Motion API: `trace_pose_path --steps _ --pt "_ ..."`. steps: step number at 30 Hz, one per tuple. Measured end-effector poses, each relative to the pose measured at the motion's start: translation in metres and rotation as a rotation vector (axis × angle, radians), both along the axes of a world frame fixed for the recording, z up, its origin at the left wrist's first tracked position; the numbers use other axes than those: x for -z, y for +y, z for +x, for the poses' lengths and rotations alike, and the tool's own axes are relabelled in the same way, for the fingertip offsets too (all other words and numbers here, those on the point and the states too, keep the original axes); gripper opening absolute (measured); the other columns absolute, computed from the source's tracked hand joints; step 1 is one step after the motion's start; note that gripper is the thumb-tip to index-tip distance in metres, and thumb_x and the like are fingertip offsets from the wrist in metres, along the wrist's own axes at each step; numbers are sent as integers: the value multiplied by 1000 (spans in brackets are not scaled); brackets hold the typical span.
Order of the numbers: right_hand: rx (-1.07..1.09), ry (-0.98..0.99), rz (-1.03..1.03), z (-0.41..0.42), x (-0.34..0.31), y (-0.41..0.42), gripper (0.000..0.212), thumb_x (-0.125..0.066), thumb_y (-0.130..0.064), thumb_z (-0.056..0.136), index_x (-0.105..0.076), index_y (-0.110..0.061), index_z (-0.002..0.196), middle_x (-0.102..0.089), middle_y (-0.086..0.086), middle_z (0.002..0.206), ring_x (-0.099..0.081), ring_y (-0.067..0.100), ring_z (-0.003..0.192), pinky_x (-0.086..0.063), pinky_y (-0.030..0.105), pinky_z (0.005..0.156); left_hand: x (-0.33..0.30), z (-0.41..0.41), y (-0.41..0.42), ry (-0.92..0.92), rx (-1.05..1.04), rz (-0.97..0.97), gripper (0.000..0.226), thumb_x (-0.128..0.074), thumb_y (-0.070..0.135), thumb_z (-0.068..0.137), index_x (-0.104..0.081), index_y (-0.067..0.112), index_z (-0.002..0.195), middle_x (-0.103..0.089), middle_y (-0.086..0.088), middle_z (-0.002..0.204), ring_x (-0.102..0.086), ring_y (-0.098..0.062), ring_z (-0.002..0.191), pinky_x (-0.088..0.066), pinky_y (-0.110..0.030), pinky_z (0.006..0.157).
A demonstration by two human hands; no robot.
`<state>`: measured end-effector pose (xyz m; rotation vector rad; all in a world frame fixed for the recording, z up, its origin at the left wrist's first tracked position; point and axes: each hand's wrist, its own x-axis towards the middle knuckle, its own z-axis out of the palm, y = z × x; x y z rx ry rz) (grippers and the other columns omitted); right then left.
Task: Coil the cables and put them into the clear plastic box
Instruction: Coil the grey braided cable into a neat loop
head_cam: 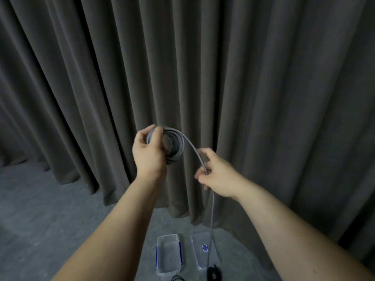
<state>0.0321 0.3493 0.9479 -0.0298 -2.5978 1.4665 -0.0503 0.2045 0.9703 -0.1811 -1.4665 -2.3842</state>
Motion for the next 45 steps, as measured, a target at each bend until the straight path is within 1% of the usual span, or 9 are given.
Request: trace_pose_path --steps 5,8,11,13,20,25,33,39,45 --pt "243 101 -380 -11 14 -7 22 -55 9 87 -53 -13 86 -54 4 65 -53 10 49 -45 25 54 -19 -33 -46 -49 -161 40 18 -68 31 77 -65 20 92 -67 -2 92 -62 -13 82 -53 -37 89" --pt "470 339 119 -17 7 -25 15 -60 -7 88 -61 -21 82 -63 -4 75 -60 17 70 -45 27 66 -23 -40 -62 -52 -189 -23 20 -67 30 83 -65 19 100 -66 4 95 -63 -8 86 -52 -26 89" --pt "253 165 784 -17 -17 -60 19 -53 -14 90 -67 -23 100 -66 2 101 -61 26 96 -49 33 76 -24 -37 -75 42 -231 -219 25 -65 27 89 -61 14 111 -62 9 98 -58 4 86 -45 -6 79" --pt "64 112 899 -17 -39 -85 22 -53 -17 90 -68 -27 102 -67 0 104 -61 25 99 -50 33 81 -22 -35 -84 125 -207 -355 22 -65 24 89 -59 17 109 -62 9 97 -59 0 89 -46 -12 84" --pt "-138 292 333 -13 -93 -127 11 -68 -15 84 -74 -24 85 -62 -16 73 -57 -2 73 -42 11 72 -8 -27 -120 163 182 -404 16 -67 27 83 -61 23 97 -68 -5 98 -65 -18 92 -52 -37 91" --pt "19 337 96 -26 -72 -139 12 -75 -13 79 -69 -21 72 -65 -6 69 -58 6 66 -49 30 70 -2 -1 -120 73 508 -125 8 -56 18 96 -58 11 96 -59 4 64 -48 -6 48 -42 -19 48" --pt "477 297 224 -25 -57 -152 55 -78 -62 59 -45 -18 59 -46 -8 52 -42 11 51 -35 29 50 2 9 -129 46 603 -60 21 -63 25 80 -55 13 95 -38 8 48 -33 -7 42 -38 -20 45" --pt "259 397 -149 -24 -55 -140 11 -74 -14 79 -68 -16 69 -57 -8 56 -47 5 52 -40 24 58 7 1 -131 42 574 -36 26 -64 17 75 -55 14 99 -41 7 49 -33 -8 41 -36 -21 45" --pt "288 519 -140 -34 -50 -138 18 -69 -6 82 -70 -22 74 -68 -6 70 -61 7 66 -50 21 70 8 0 -122 101 519 -159 35 -65 16 73 -55 10 106 -53 7 53 -42 -7 43 -40 -25 51"
